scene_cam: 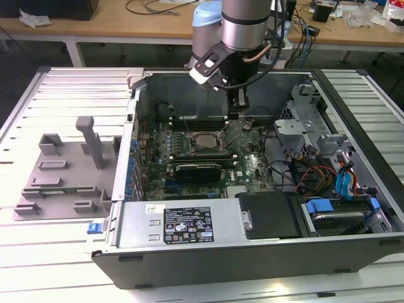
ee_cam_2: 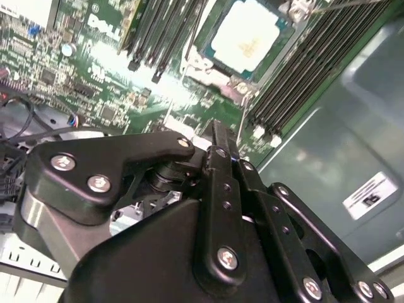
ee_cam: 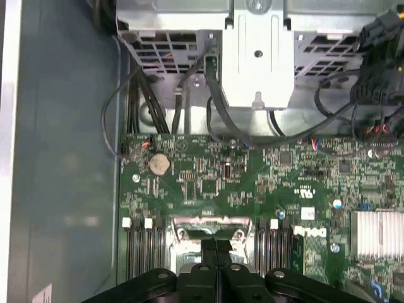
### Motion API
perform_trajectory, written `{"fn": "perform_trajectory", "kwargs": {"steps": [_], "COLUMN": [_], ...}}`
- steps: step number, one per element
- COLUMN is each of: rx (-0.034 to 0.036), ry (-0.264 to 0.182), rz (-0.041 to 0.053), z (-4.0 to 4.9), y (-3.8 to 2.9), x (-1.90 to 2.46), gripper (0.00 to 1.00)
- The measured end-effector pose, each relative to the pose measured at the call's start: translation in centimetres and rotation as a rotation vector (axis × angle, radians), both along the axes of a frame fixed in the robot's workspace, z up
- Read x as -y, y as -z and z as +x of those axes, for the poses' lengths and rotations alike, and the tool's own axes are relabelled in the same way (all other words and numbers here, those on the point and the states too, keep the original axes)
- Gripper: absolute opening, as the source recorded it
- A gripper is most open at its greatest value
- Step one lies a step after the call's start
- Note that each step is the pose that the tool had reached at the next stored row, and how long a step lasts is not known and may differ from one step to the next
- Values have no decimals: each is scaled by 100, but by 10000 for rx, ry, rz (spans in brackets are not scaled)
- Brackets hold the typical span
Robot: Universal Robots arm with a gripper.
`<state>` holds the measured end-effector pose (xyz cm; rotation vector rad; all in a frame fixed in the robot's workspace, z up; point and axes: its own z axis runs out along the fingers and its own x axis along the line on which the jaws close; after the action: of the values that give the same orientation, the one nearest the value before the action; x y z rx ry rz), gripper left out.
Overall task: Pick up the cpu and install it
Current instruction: 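Close the cpu cover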
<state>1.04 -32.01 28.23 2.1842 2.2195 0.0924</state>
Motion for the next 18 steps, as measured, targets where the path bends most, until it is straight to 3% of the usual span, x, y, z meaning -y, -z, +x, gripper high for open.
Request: {"fn": "perform_trajectory", "kwargs": {"steps": [2,7,11,18], "rx": [2,0,-15,-164], "ry": [2,-1,0,0], "rz": [3,2,2,-3], "z": [133,348,357,395], "y": [1,2,13,169], "x": [0,0,1,0], "gripper": [11,11,11,11]}}
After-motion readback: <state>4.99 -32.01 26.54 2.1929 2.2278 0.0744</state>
